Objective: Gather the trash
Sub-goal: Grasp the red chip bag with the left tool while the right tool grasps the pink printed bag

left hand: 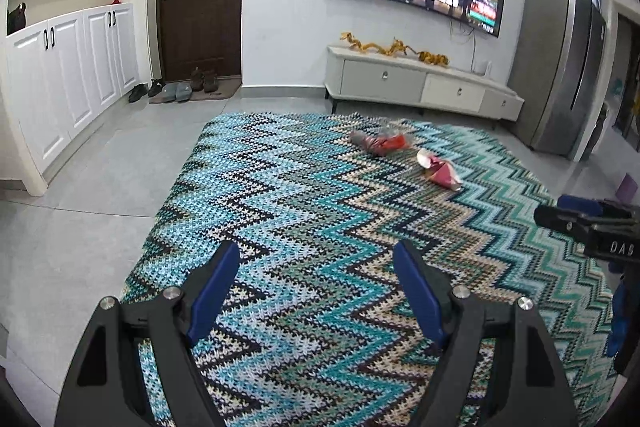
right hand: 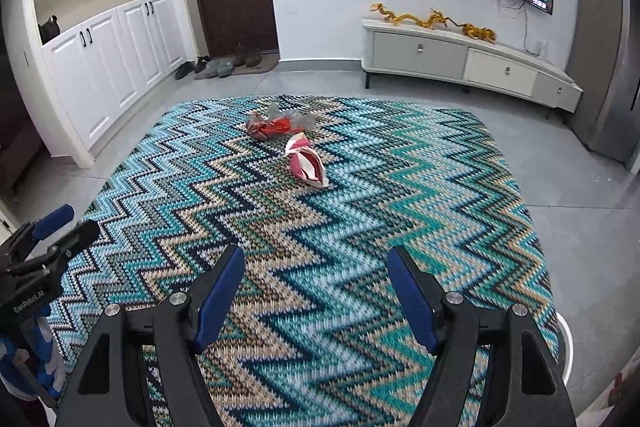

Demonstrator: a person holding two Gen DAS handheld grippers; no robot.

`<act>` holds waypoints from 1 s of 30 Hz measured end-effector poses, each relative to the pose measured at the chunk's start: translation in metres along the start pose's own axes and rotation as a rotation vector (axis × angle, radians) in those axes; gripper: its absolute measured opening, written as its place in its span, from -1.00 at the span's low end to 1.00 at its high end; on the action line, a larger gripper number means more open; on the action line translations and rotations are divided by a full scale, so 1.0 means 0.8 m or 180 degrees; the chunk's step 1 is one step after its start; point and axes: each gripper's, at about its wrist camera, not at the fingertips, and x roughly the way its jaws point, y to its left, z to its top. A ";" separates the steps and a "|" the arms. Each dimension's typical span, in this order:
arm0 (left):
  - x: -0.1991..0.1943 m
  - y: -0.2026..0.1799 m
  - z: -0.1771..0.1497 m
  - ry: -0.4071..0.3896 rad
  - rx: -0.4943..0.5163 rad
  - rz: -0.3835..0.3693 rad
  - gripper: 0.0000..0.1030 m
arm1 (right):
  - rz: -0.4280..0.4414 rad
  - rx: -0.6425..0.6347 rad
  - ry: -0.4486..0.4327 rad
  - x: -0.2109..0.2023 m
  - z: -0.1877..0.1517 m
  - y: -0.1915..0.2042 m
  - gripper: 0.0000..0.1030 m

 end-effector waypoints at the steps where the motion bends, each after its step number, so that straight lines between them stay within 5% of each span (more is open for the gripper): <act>1: 0.002 0.000 0.002 0.0012 0.0014 -0.0014 0.51 | 0.0028 -0.0007 -0.0008 0.002 0.003 -0.001 0.40; 11: 0.043 -0.005 0.046 0.0084 0.0231 -0.0195 0.51 | 0.0254 -0.0034 -0.0086 0.033 0.035 -0.025 0.40; 30: 0.230 -0.068 0.164 0.0276 0.0634 -0.1090 0.47 | 0.0713 -0.0274 0.0097 0.148 0.076 -0.022 0.16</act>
